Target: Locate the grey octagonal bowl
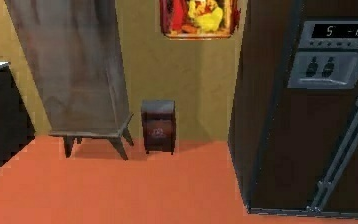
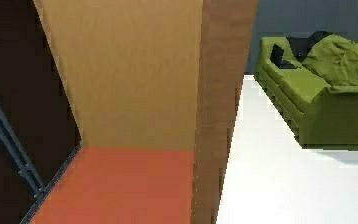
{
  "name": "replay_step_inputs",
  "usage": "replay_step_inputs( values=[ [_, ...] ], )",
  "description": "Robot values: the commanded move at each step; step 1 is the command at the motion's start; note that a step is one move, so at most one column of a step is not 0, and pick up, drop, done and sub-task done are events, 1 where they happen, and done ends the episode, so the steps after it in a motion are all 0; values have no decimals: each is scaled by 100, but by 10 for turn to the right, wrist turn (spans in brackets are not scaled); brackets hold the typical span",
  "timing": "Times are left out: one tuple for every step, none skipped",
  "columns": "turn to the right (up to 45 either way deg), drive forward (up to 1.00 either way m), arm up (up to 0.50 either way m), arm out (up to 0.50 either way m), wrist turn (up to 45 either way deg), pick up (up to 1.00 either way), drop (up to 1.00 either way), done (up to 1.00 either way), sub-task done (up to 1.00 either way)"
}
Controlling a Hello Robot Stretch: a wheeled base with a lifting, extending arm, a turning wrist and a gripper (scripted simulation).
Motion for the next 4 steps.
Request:
replay_step_inputs(
  values=[
    [60,0,0,0,0,0,0,0,0],
    [0,30,0,0,0,0,0,0,0],
    [-450,0,0,0,0,0,0,0,0],
    [-120,0,0,0,0,0,0,0,0]
  ],
)
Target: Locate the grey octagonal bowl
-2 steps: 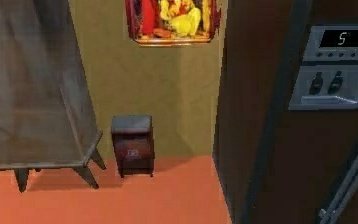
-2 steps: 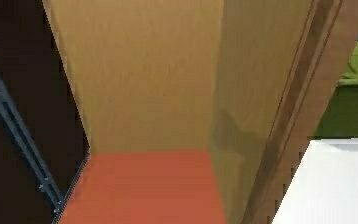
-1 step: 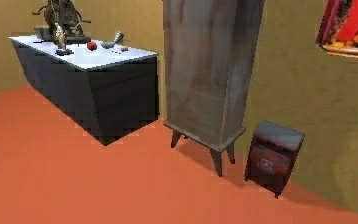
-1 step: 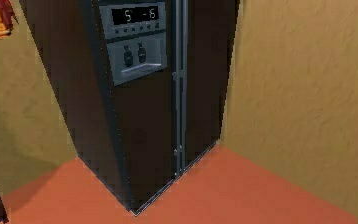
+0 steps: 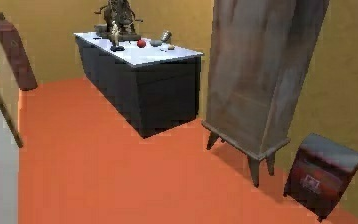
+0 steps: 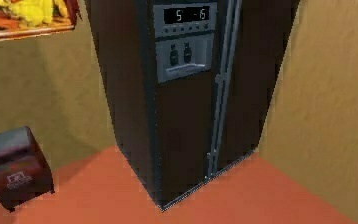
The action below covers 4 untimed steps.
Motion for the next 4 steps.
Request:
replay_step_inputs(
  values=[
    [0,100,0,0,0,0,0,0,0],
    [-30,0,0,0,0,0,0,0,0],
    [0,80,0,0,0,0,0,0,0],
    [-300,0,0,0,0,0,0,0,0]
  ],
)
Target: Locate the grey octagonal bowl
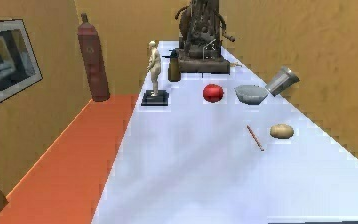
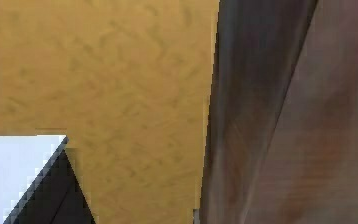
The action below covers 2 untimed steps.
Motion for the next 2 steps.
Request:
replay_step_inputs(
  values=[
    [0,5,0,0,0,0,0,0,0],
    [210,0,0,0,0,0,0,0,0]
  ],
)
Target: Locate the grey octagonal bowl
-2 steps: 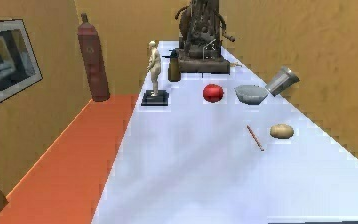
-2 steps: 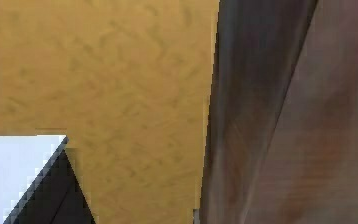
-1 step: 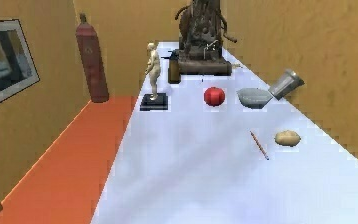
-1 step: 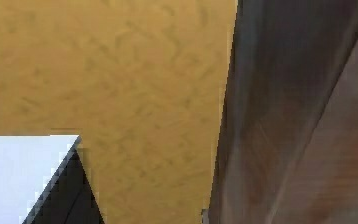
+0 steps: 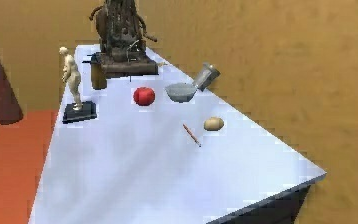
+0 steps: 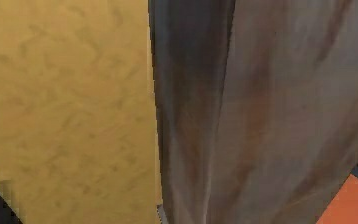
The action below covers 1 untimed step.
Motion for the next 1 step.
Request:
replay_step_inputs(
  values=[
    [0,0,0,0,0,0,0,100,0]
  ],
)
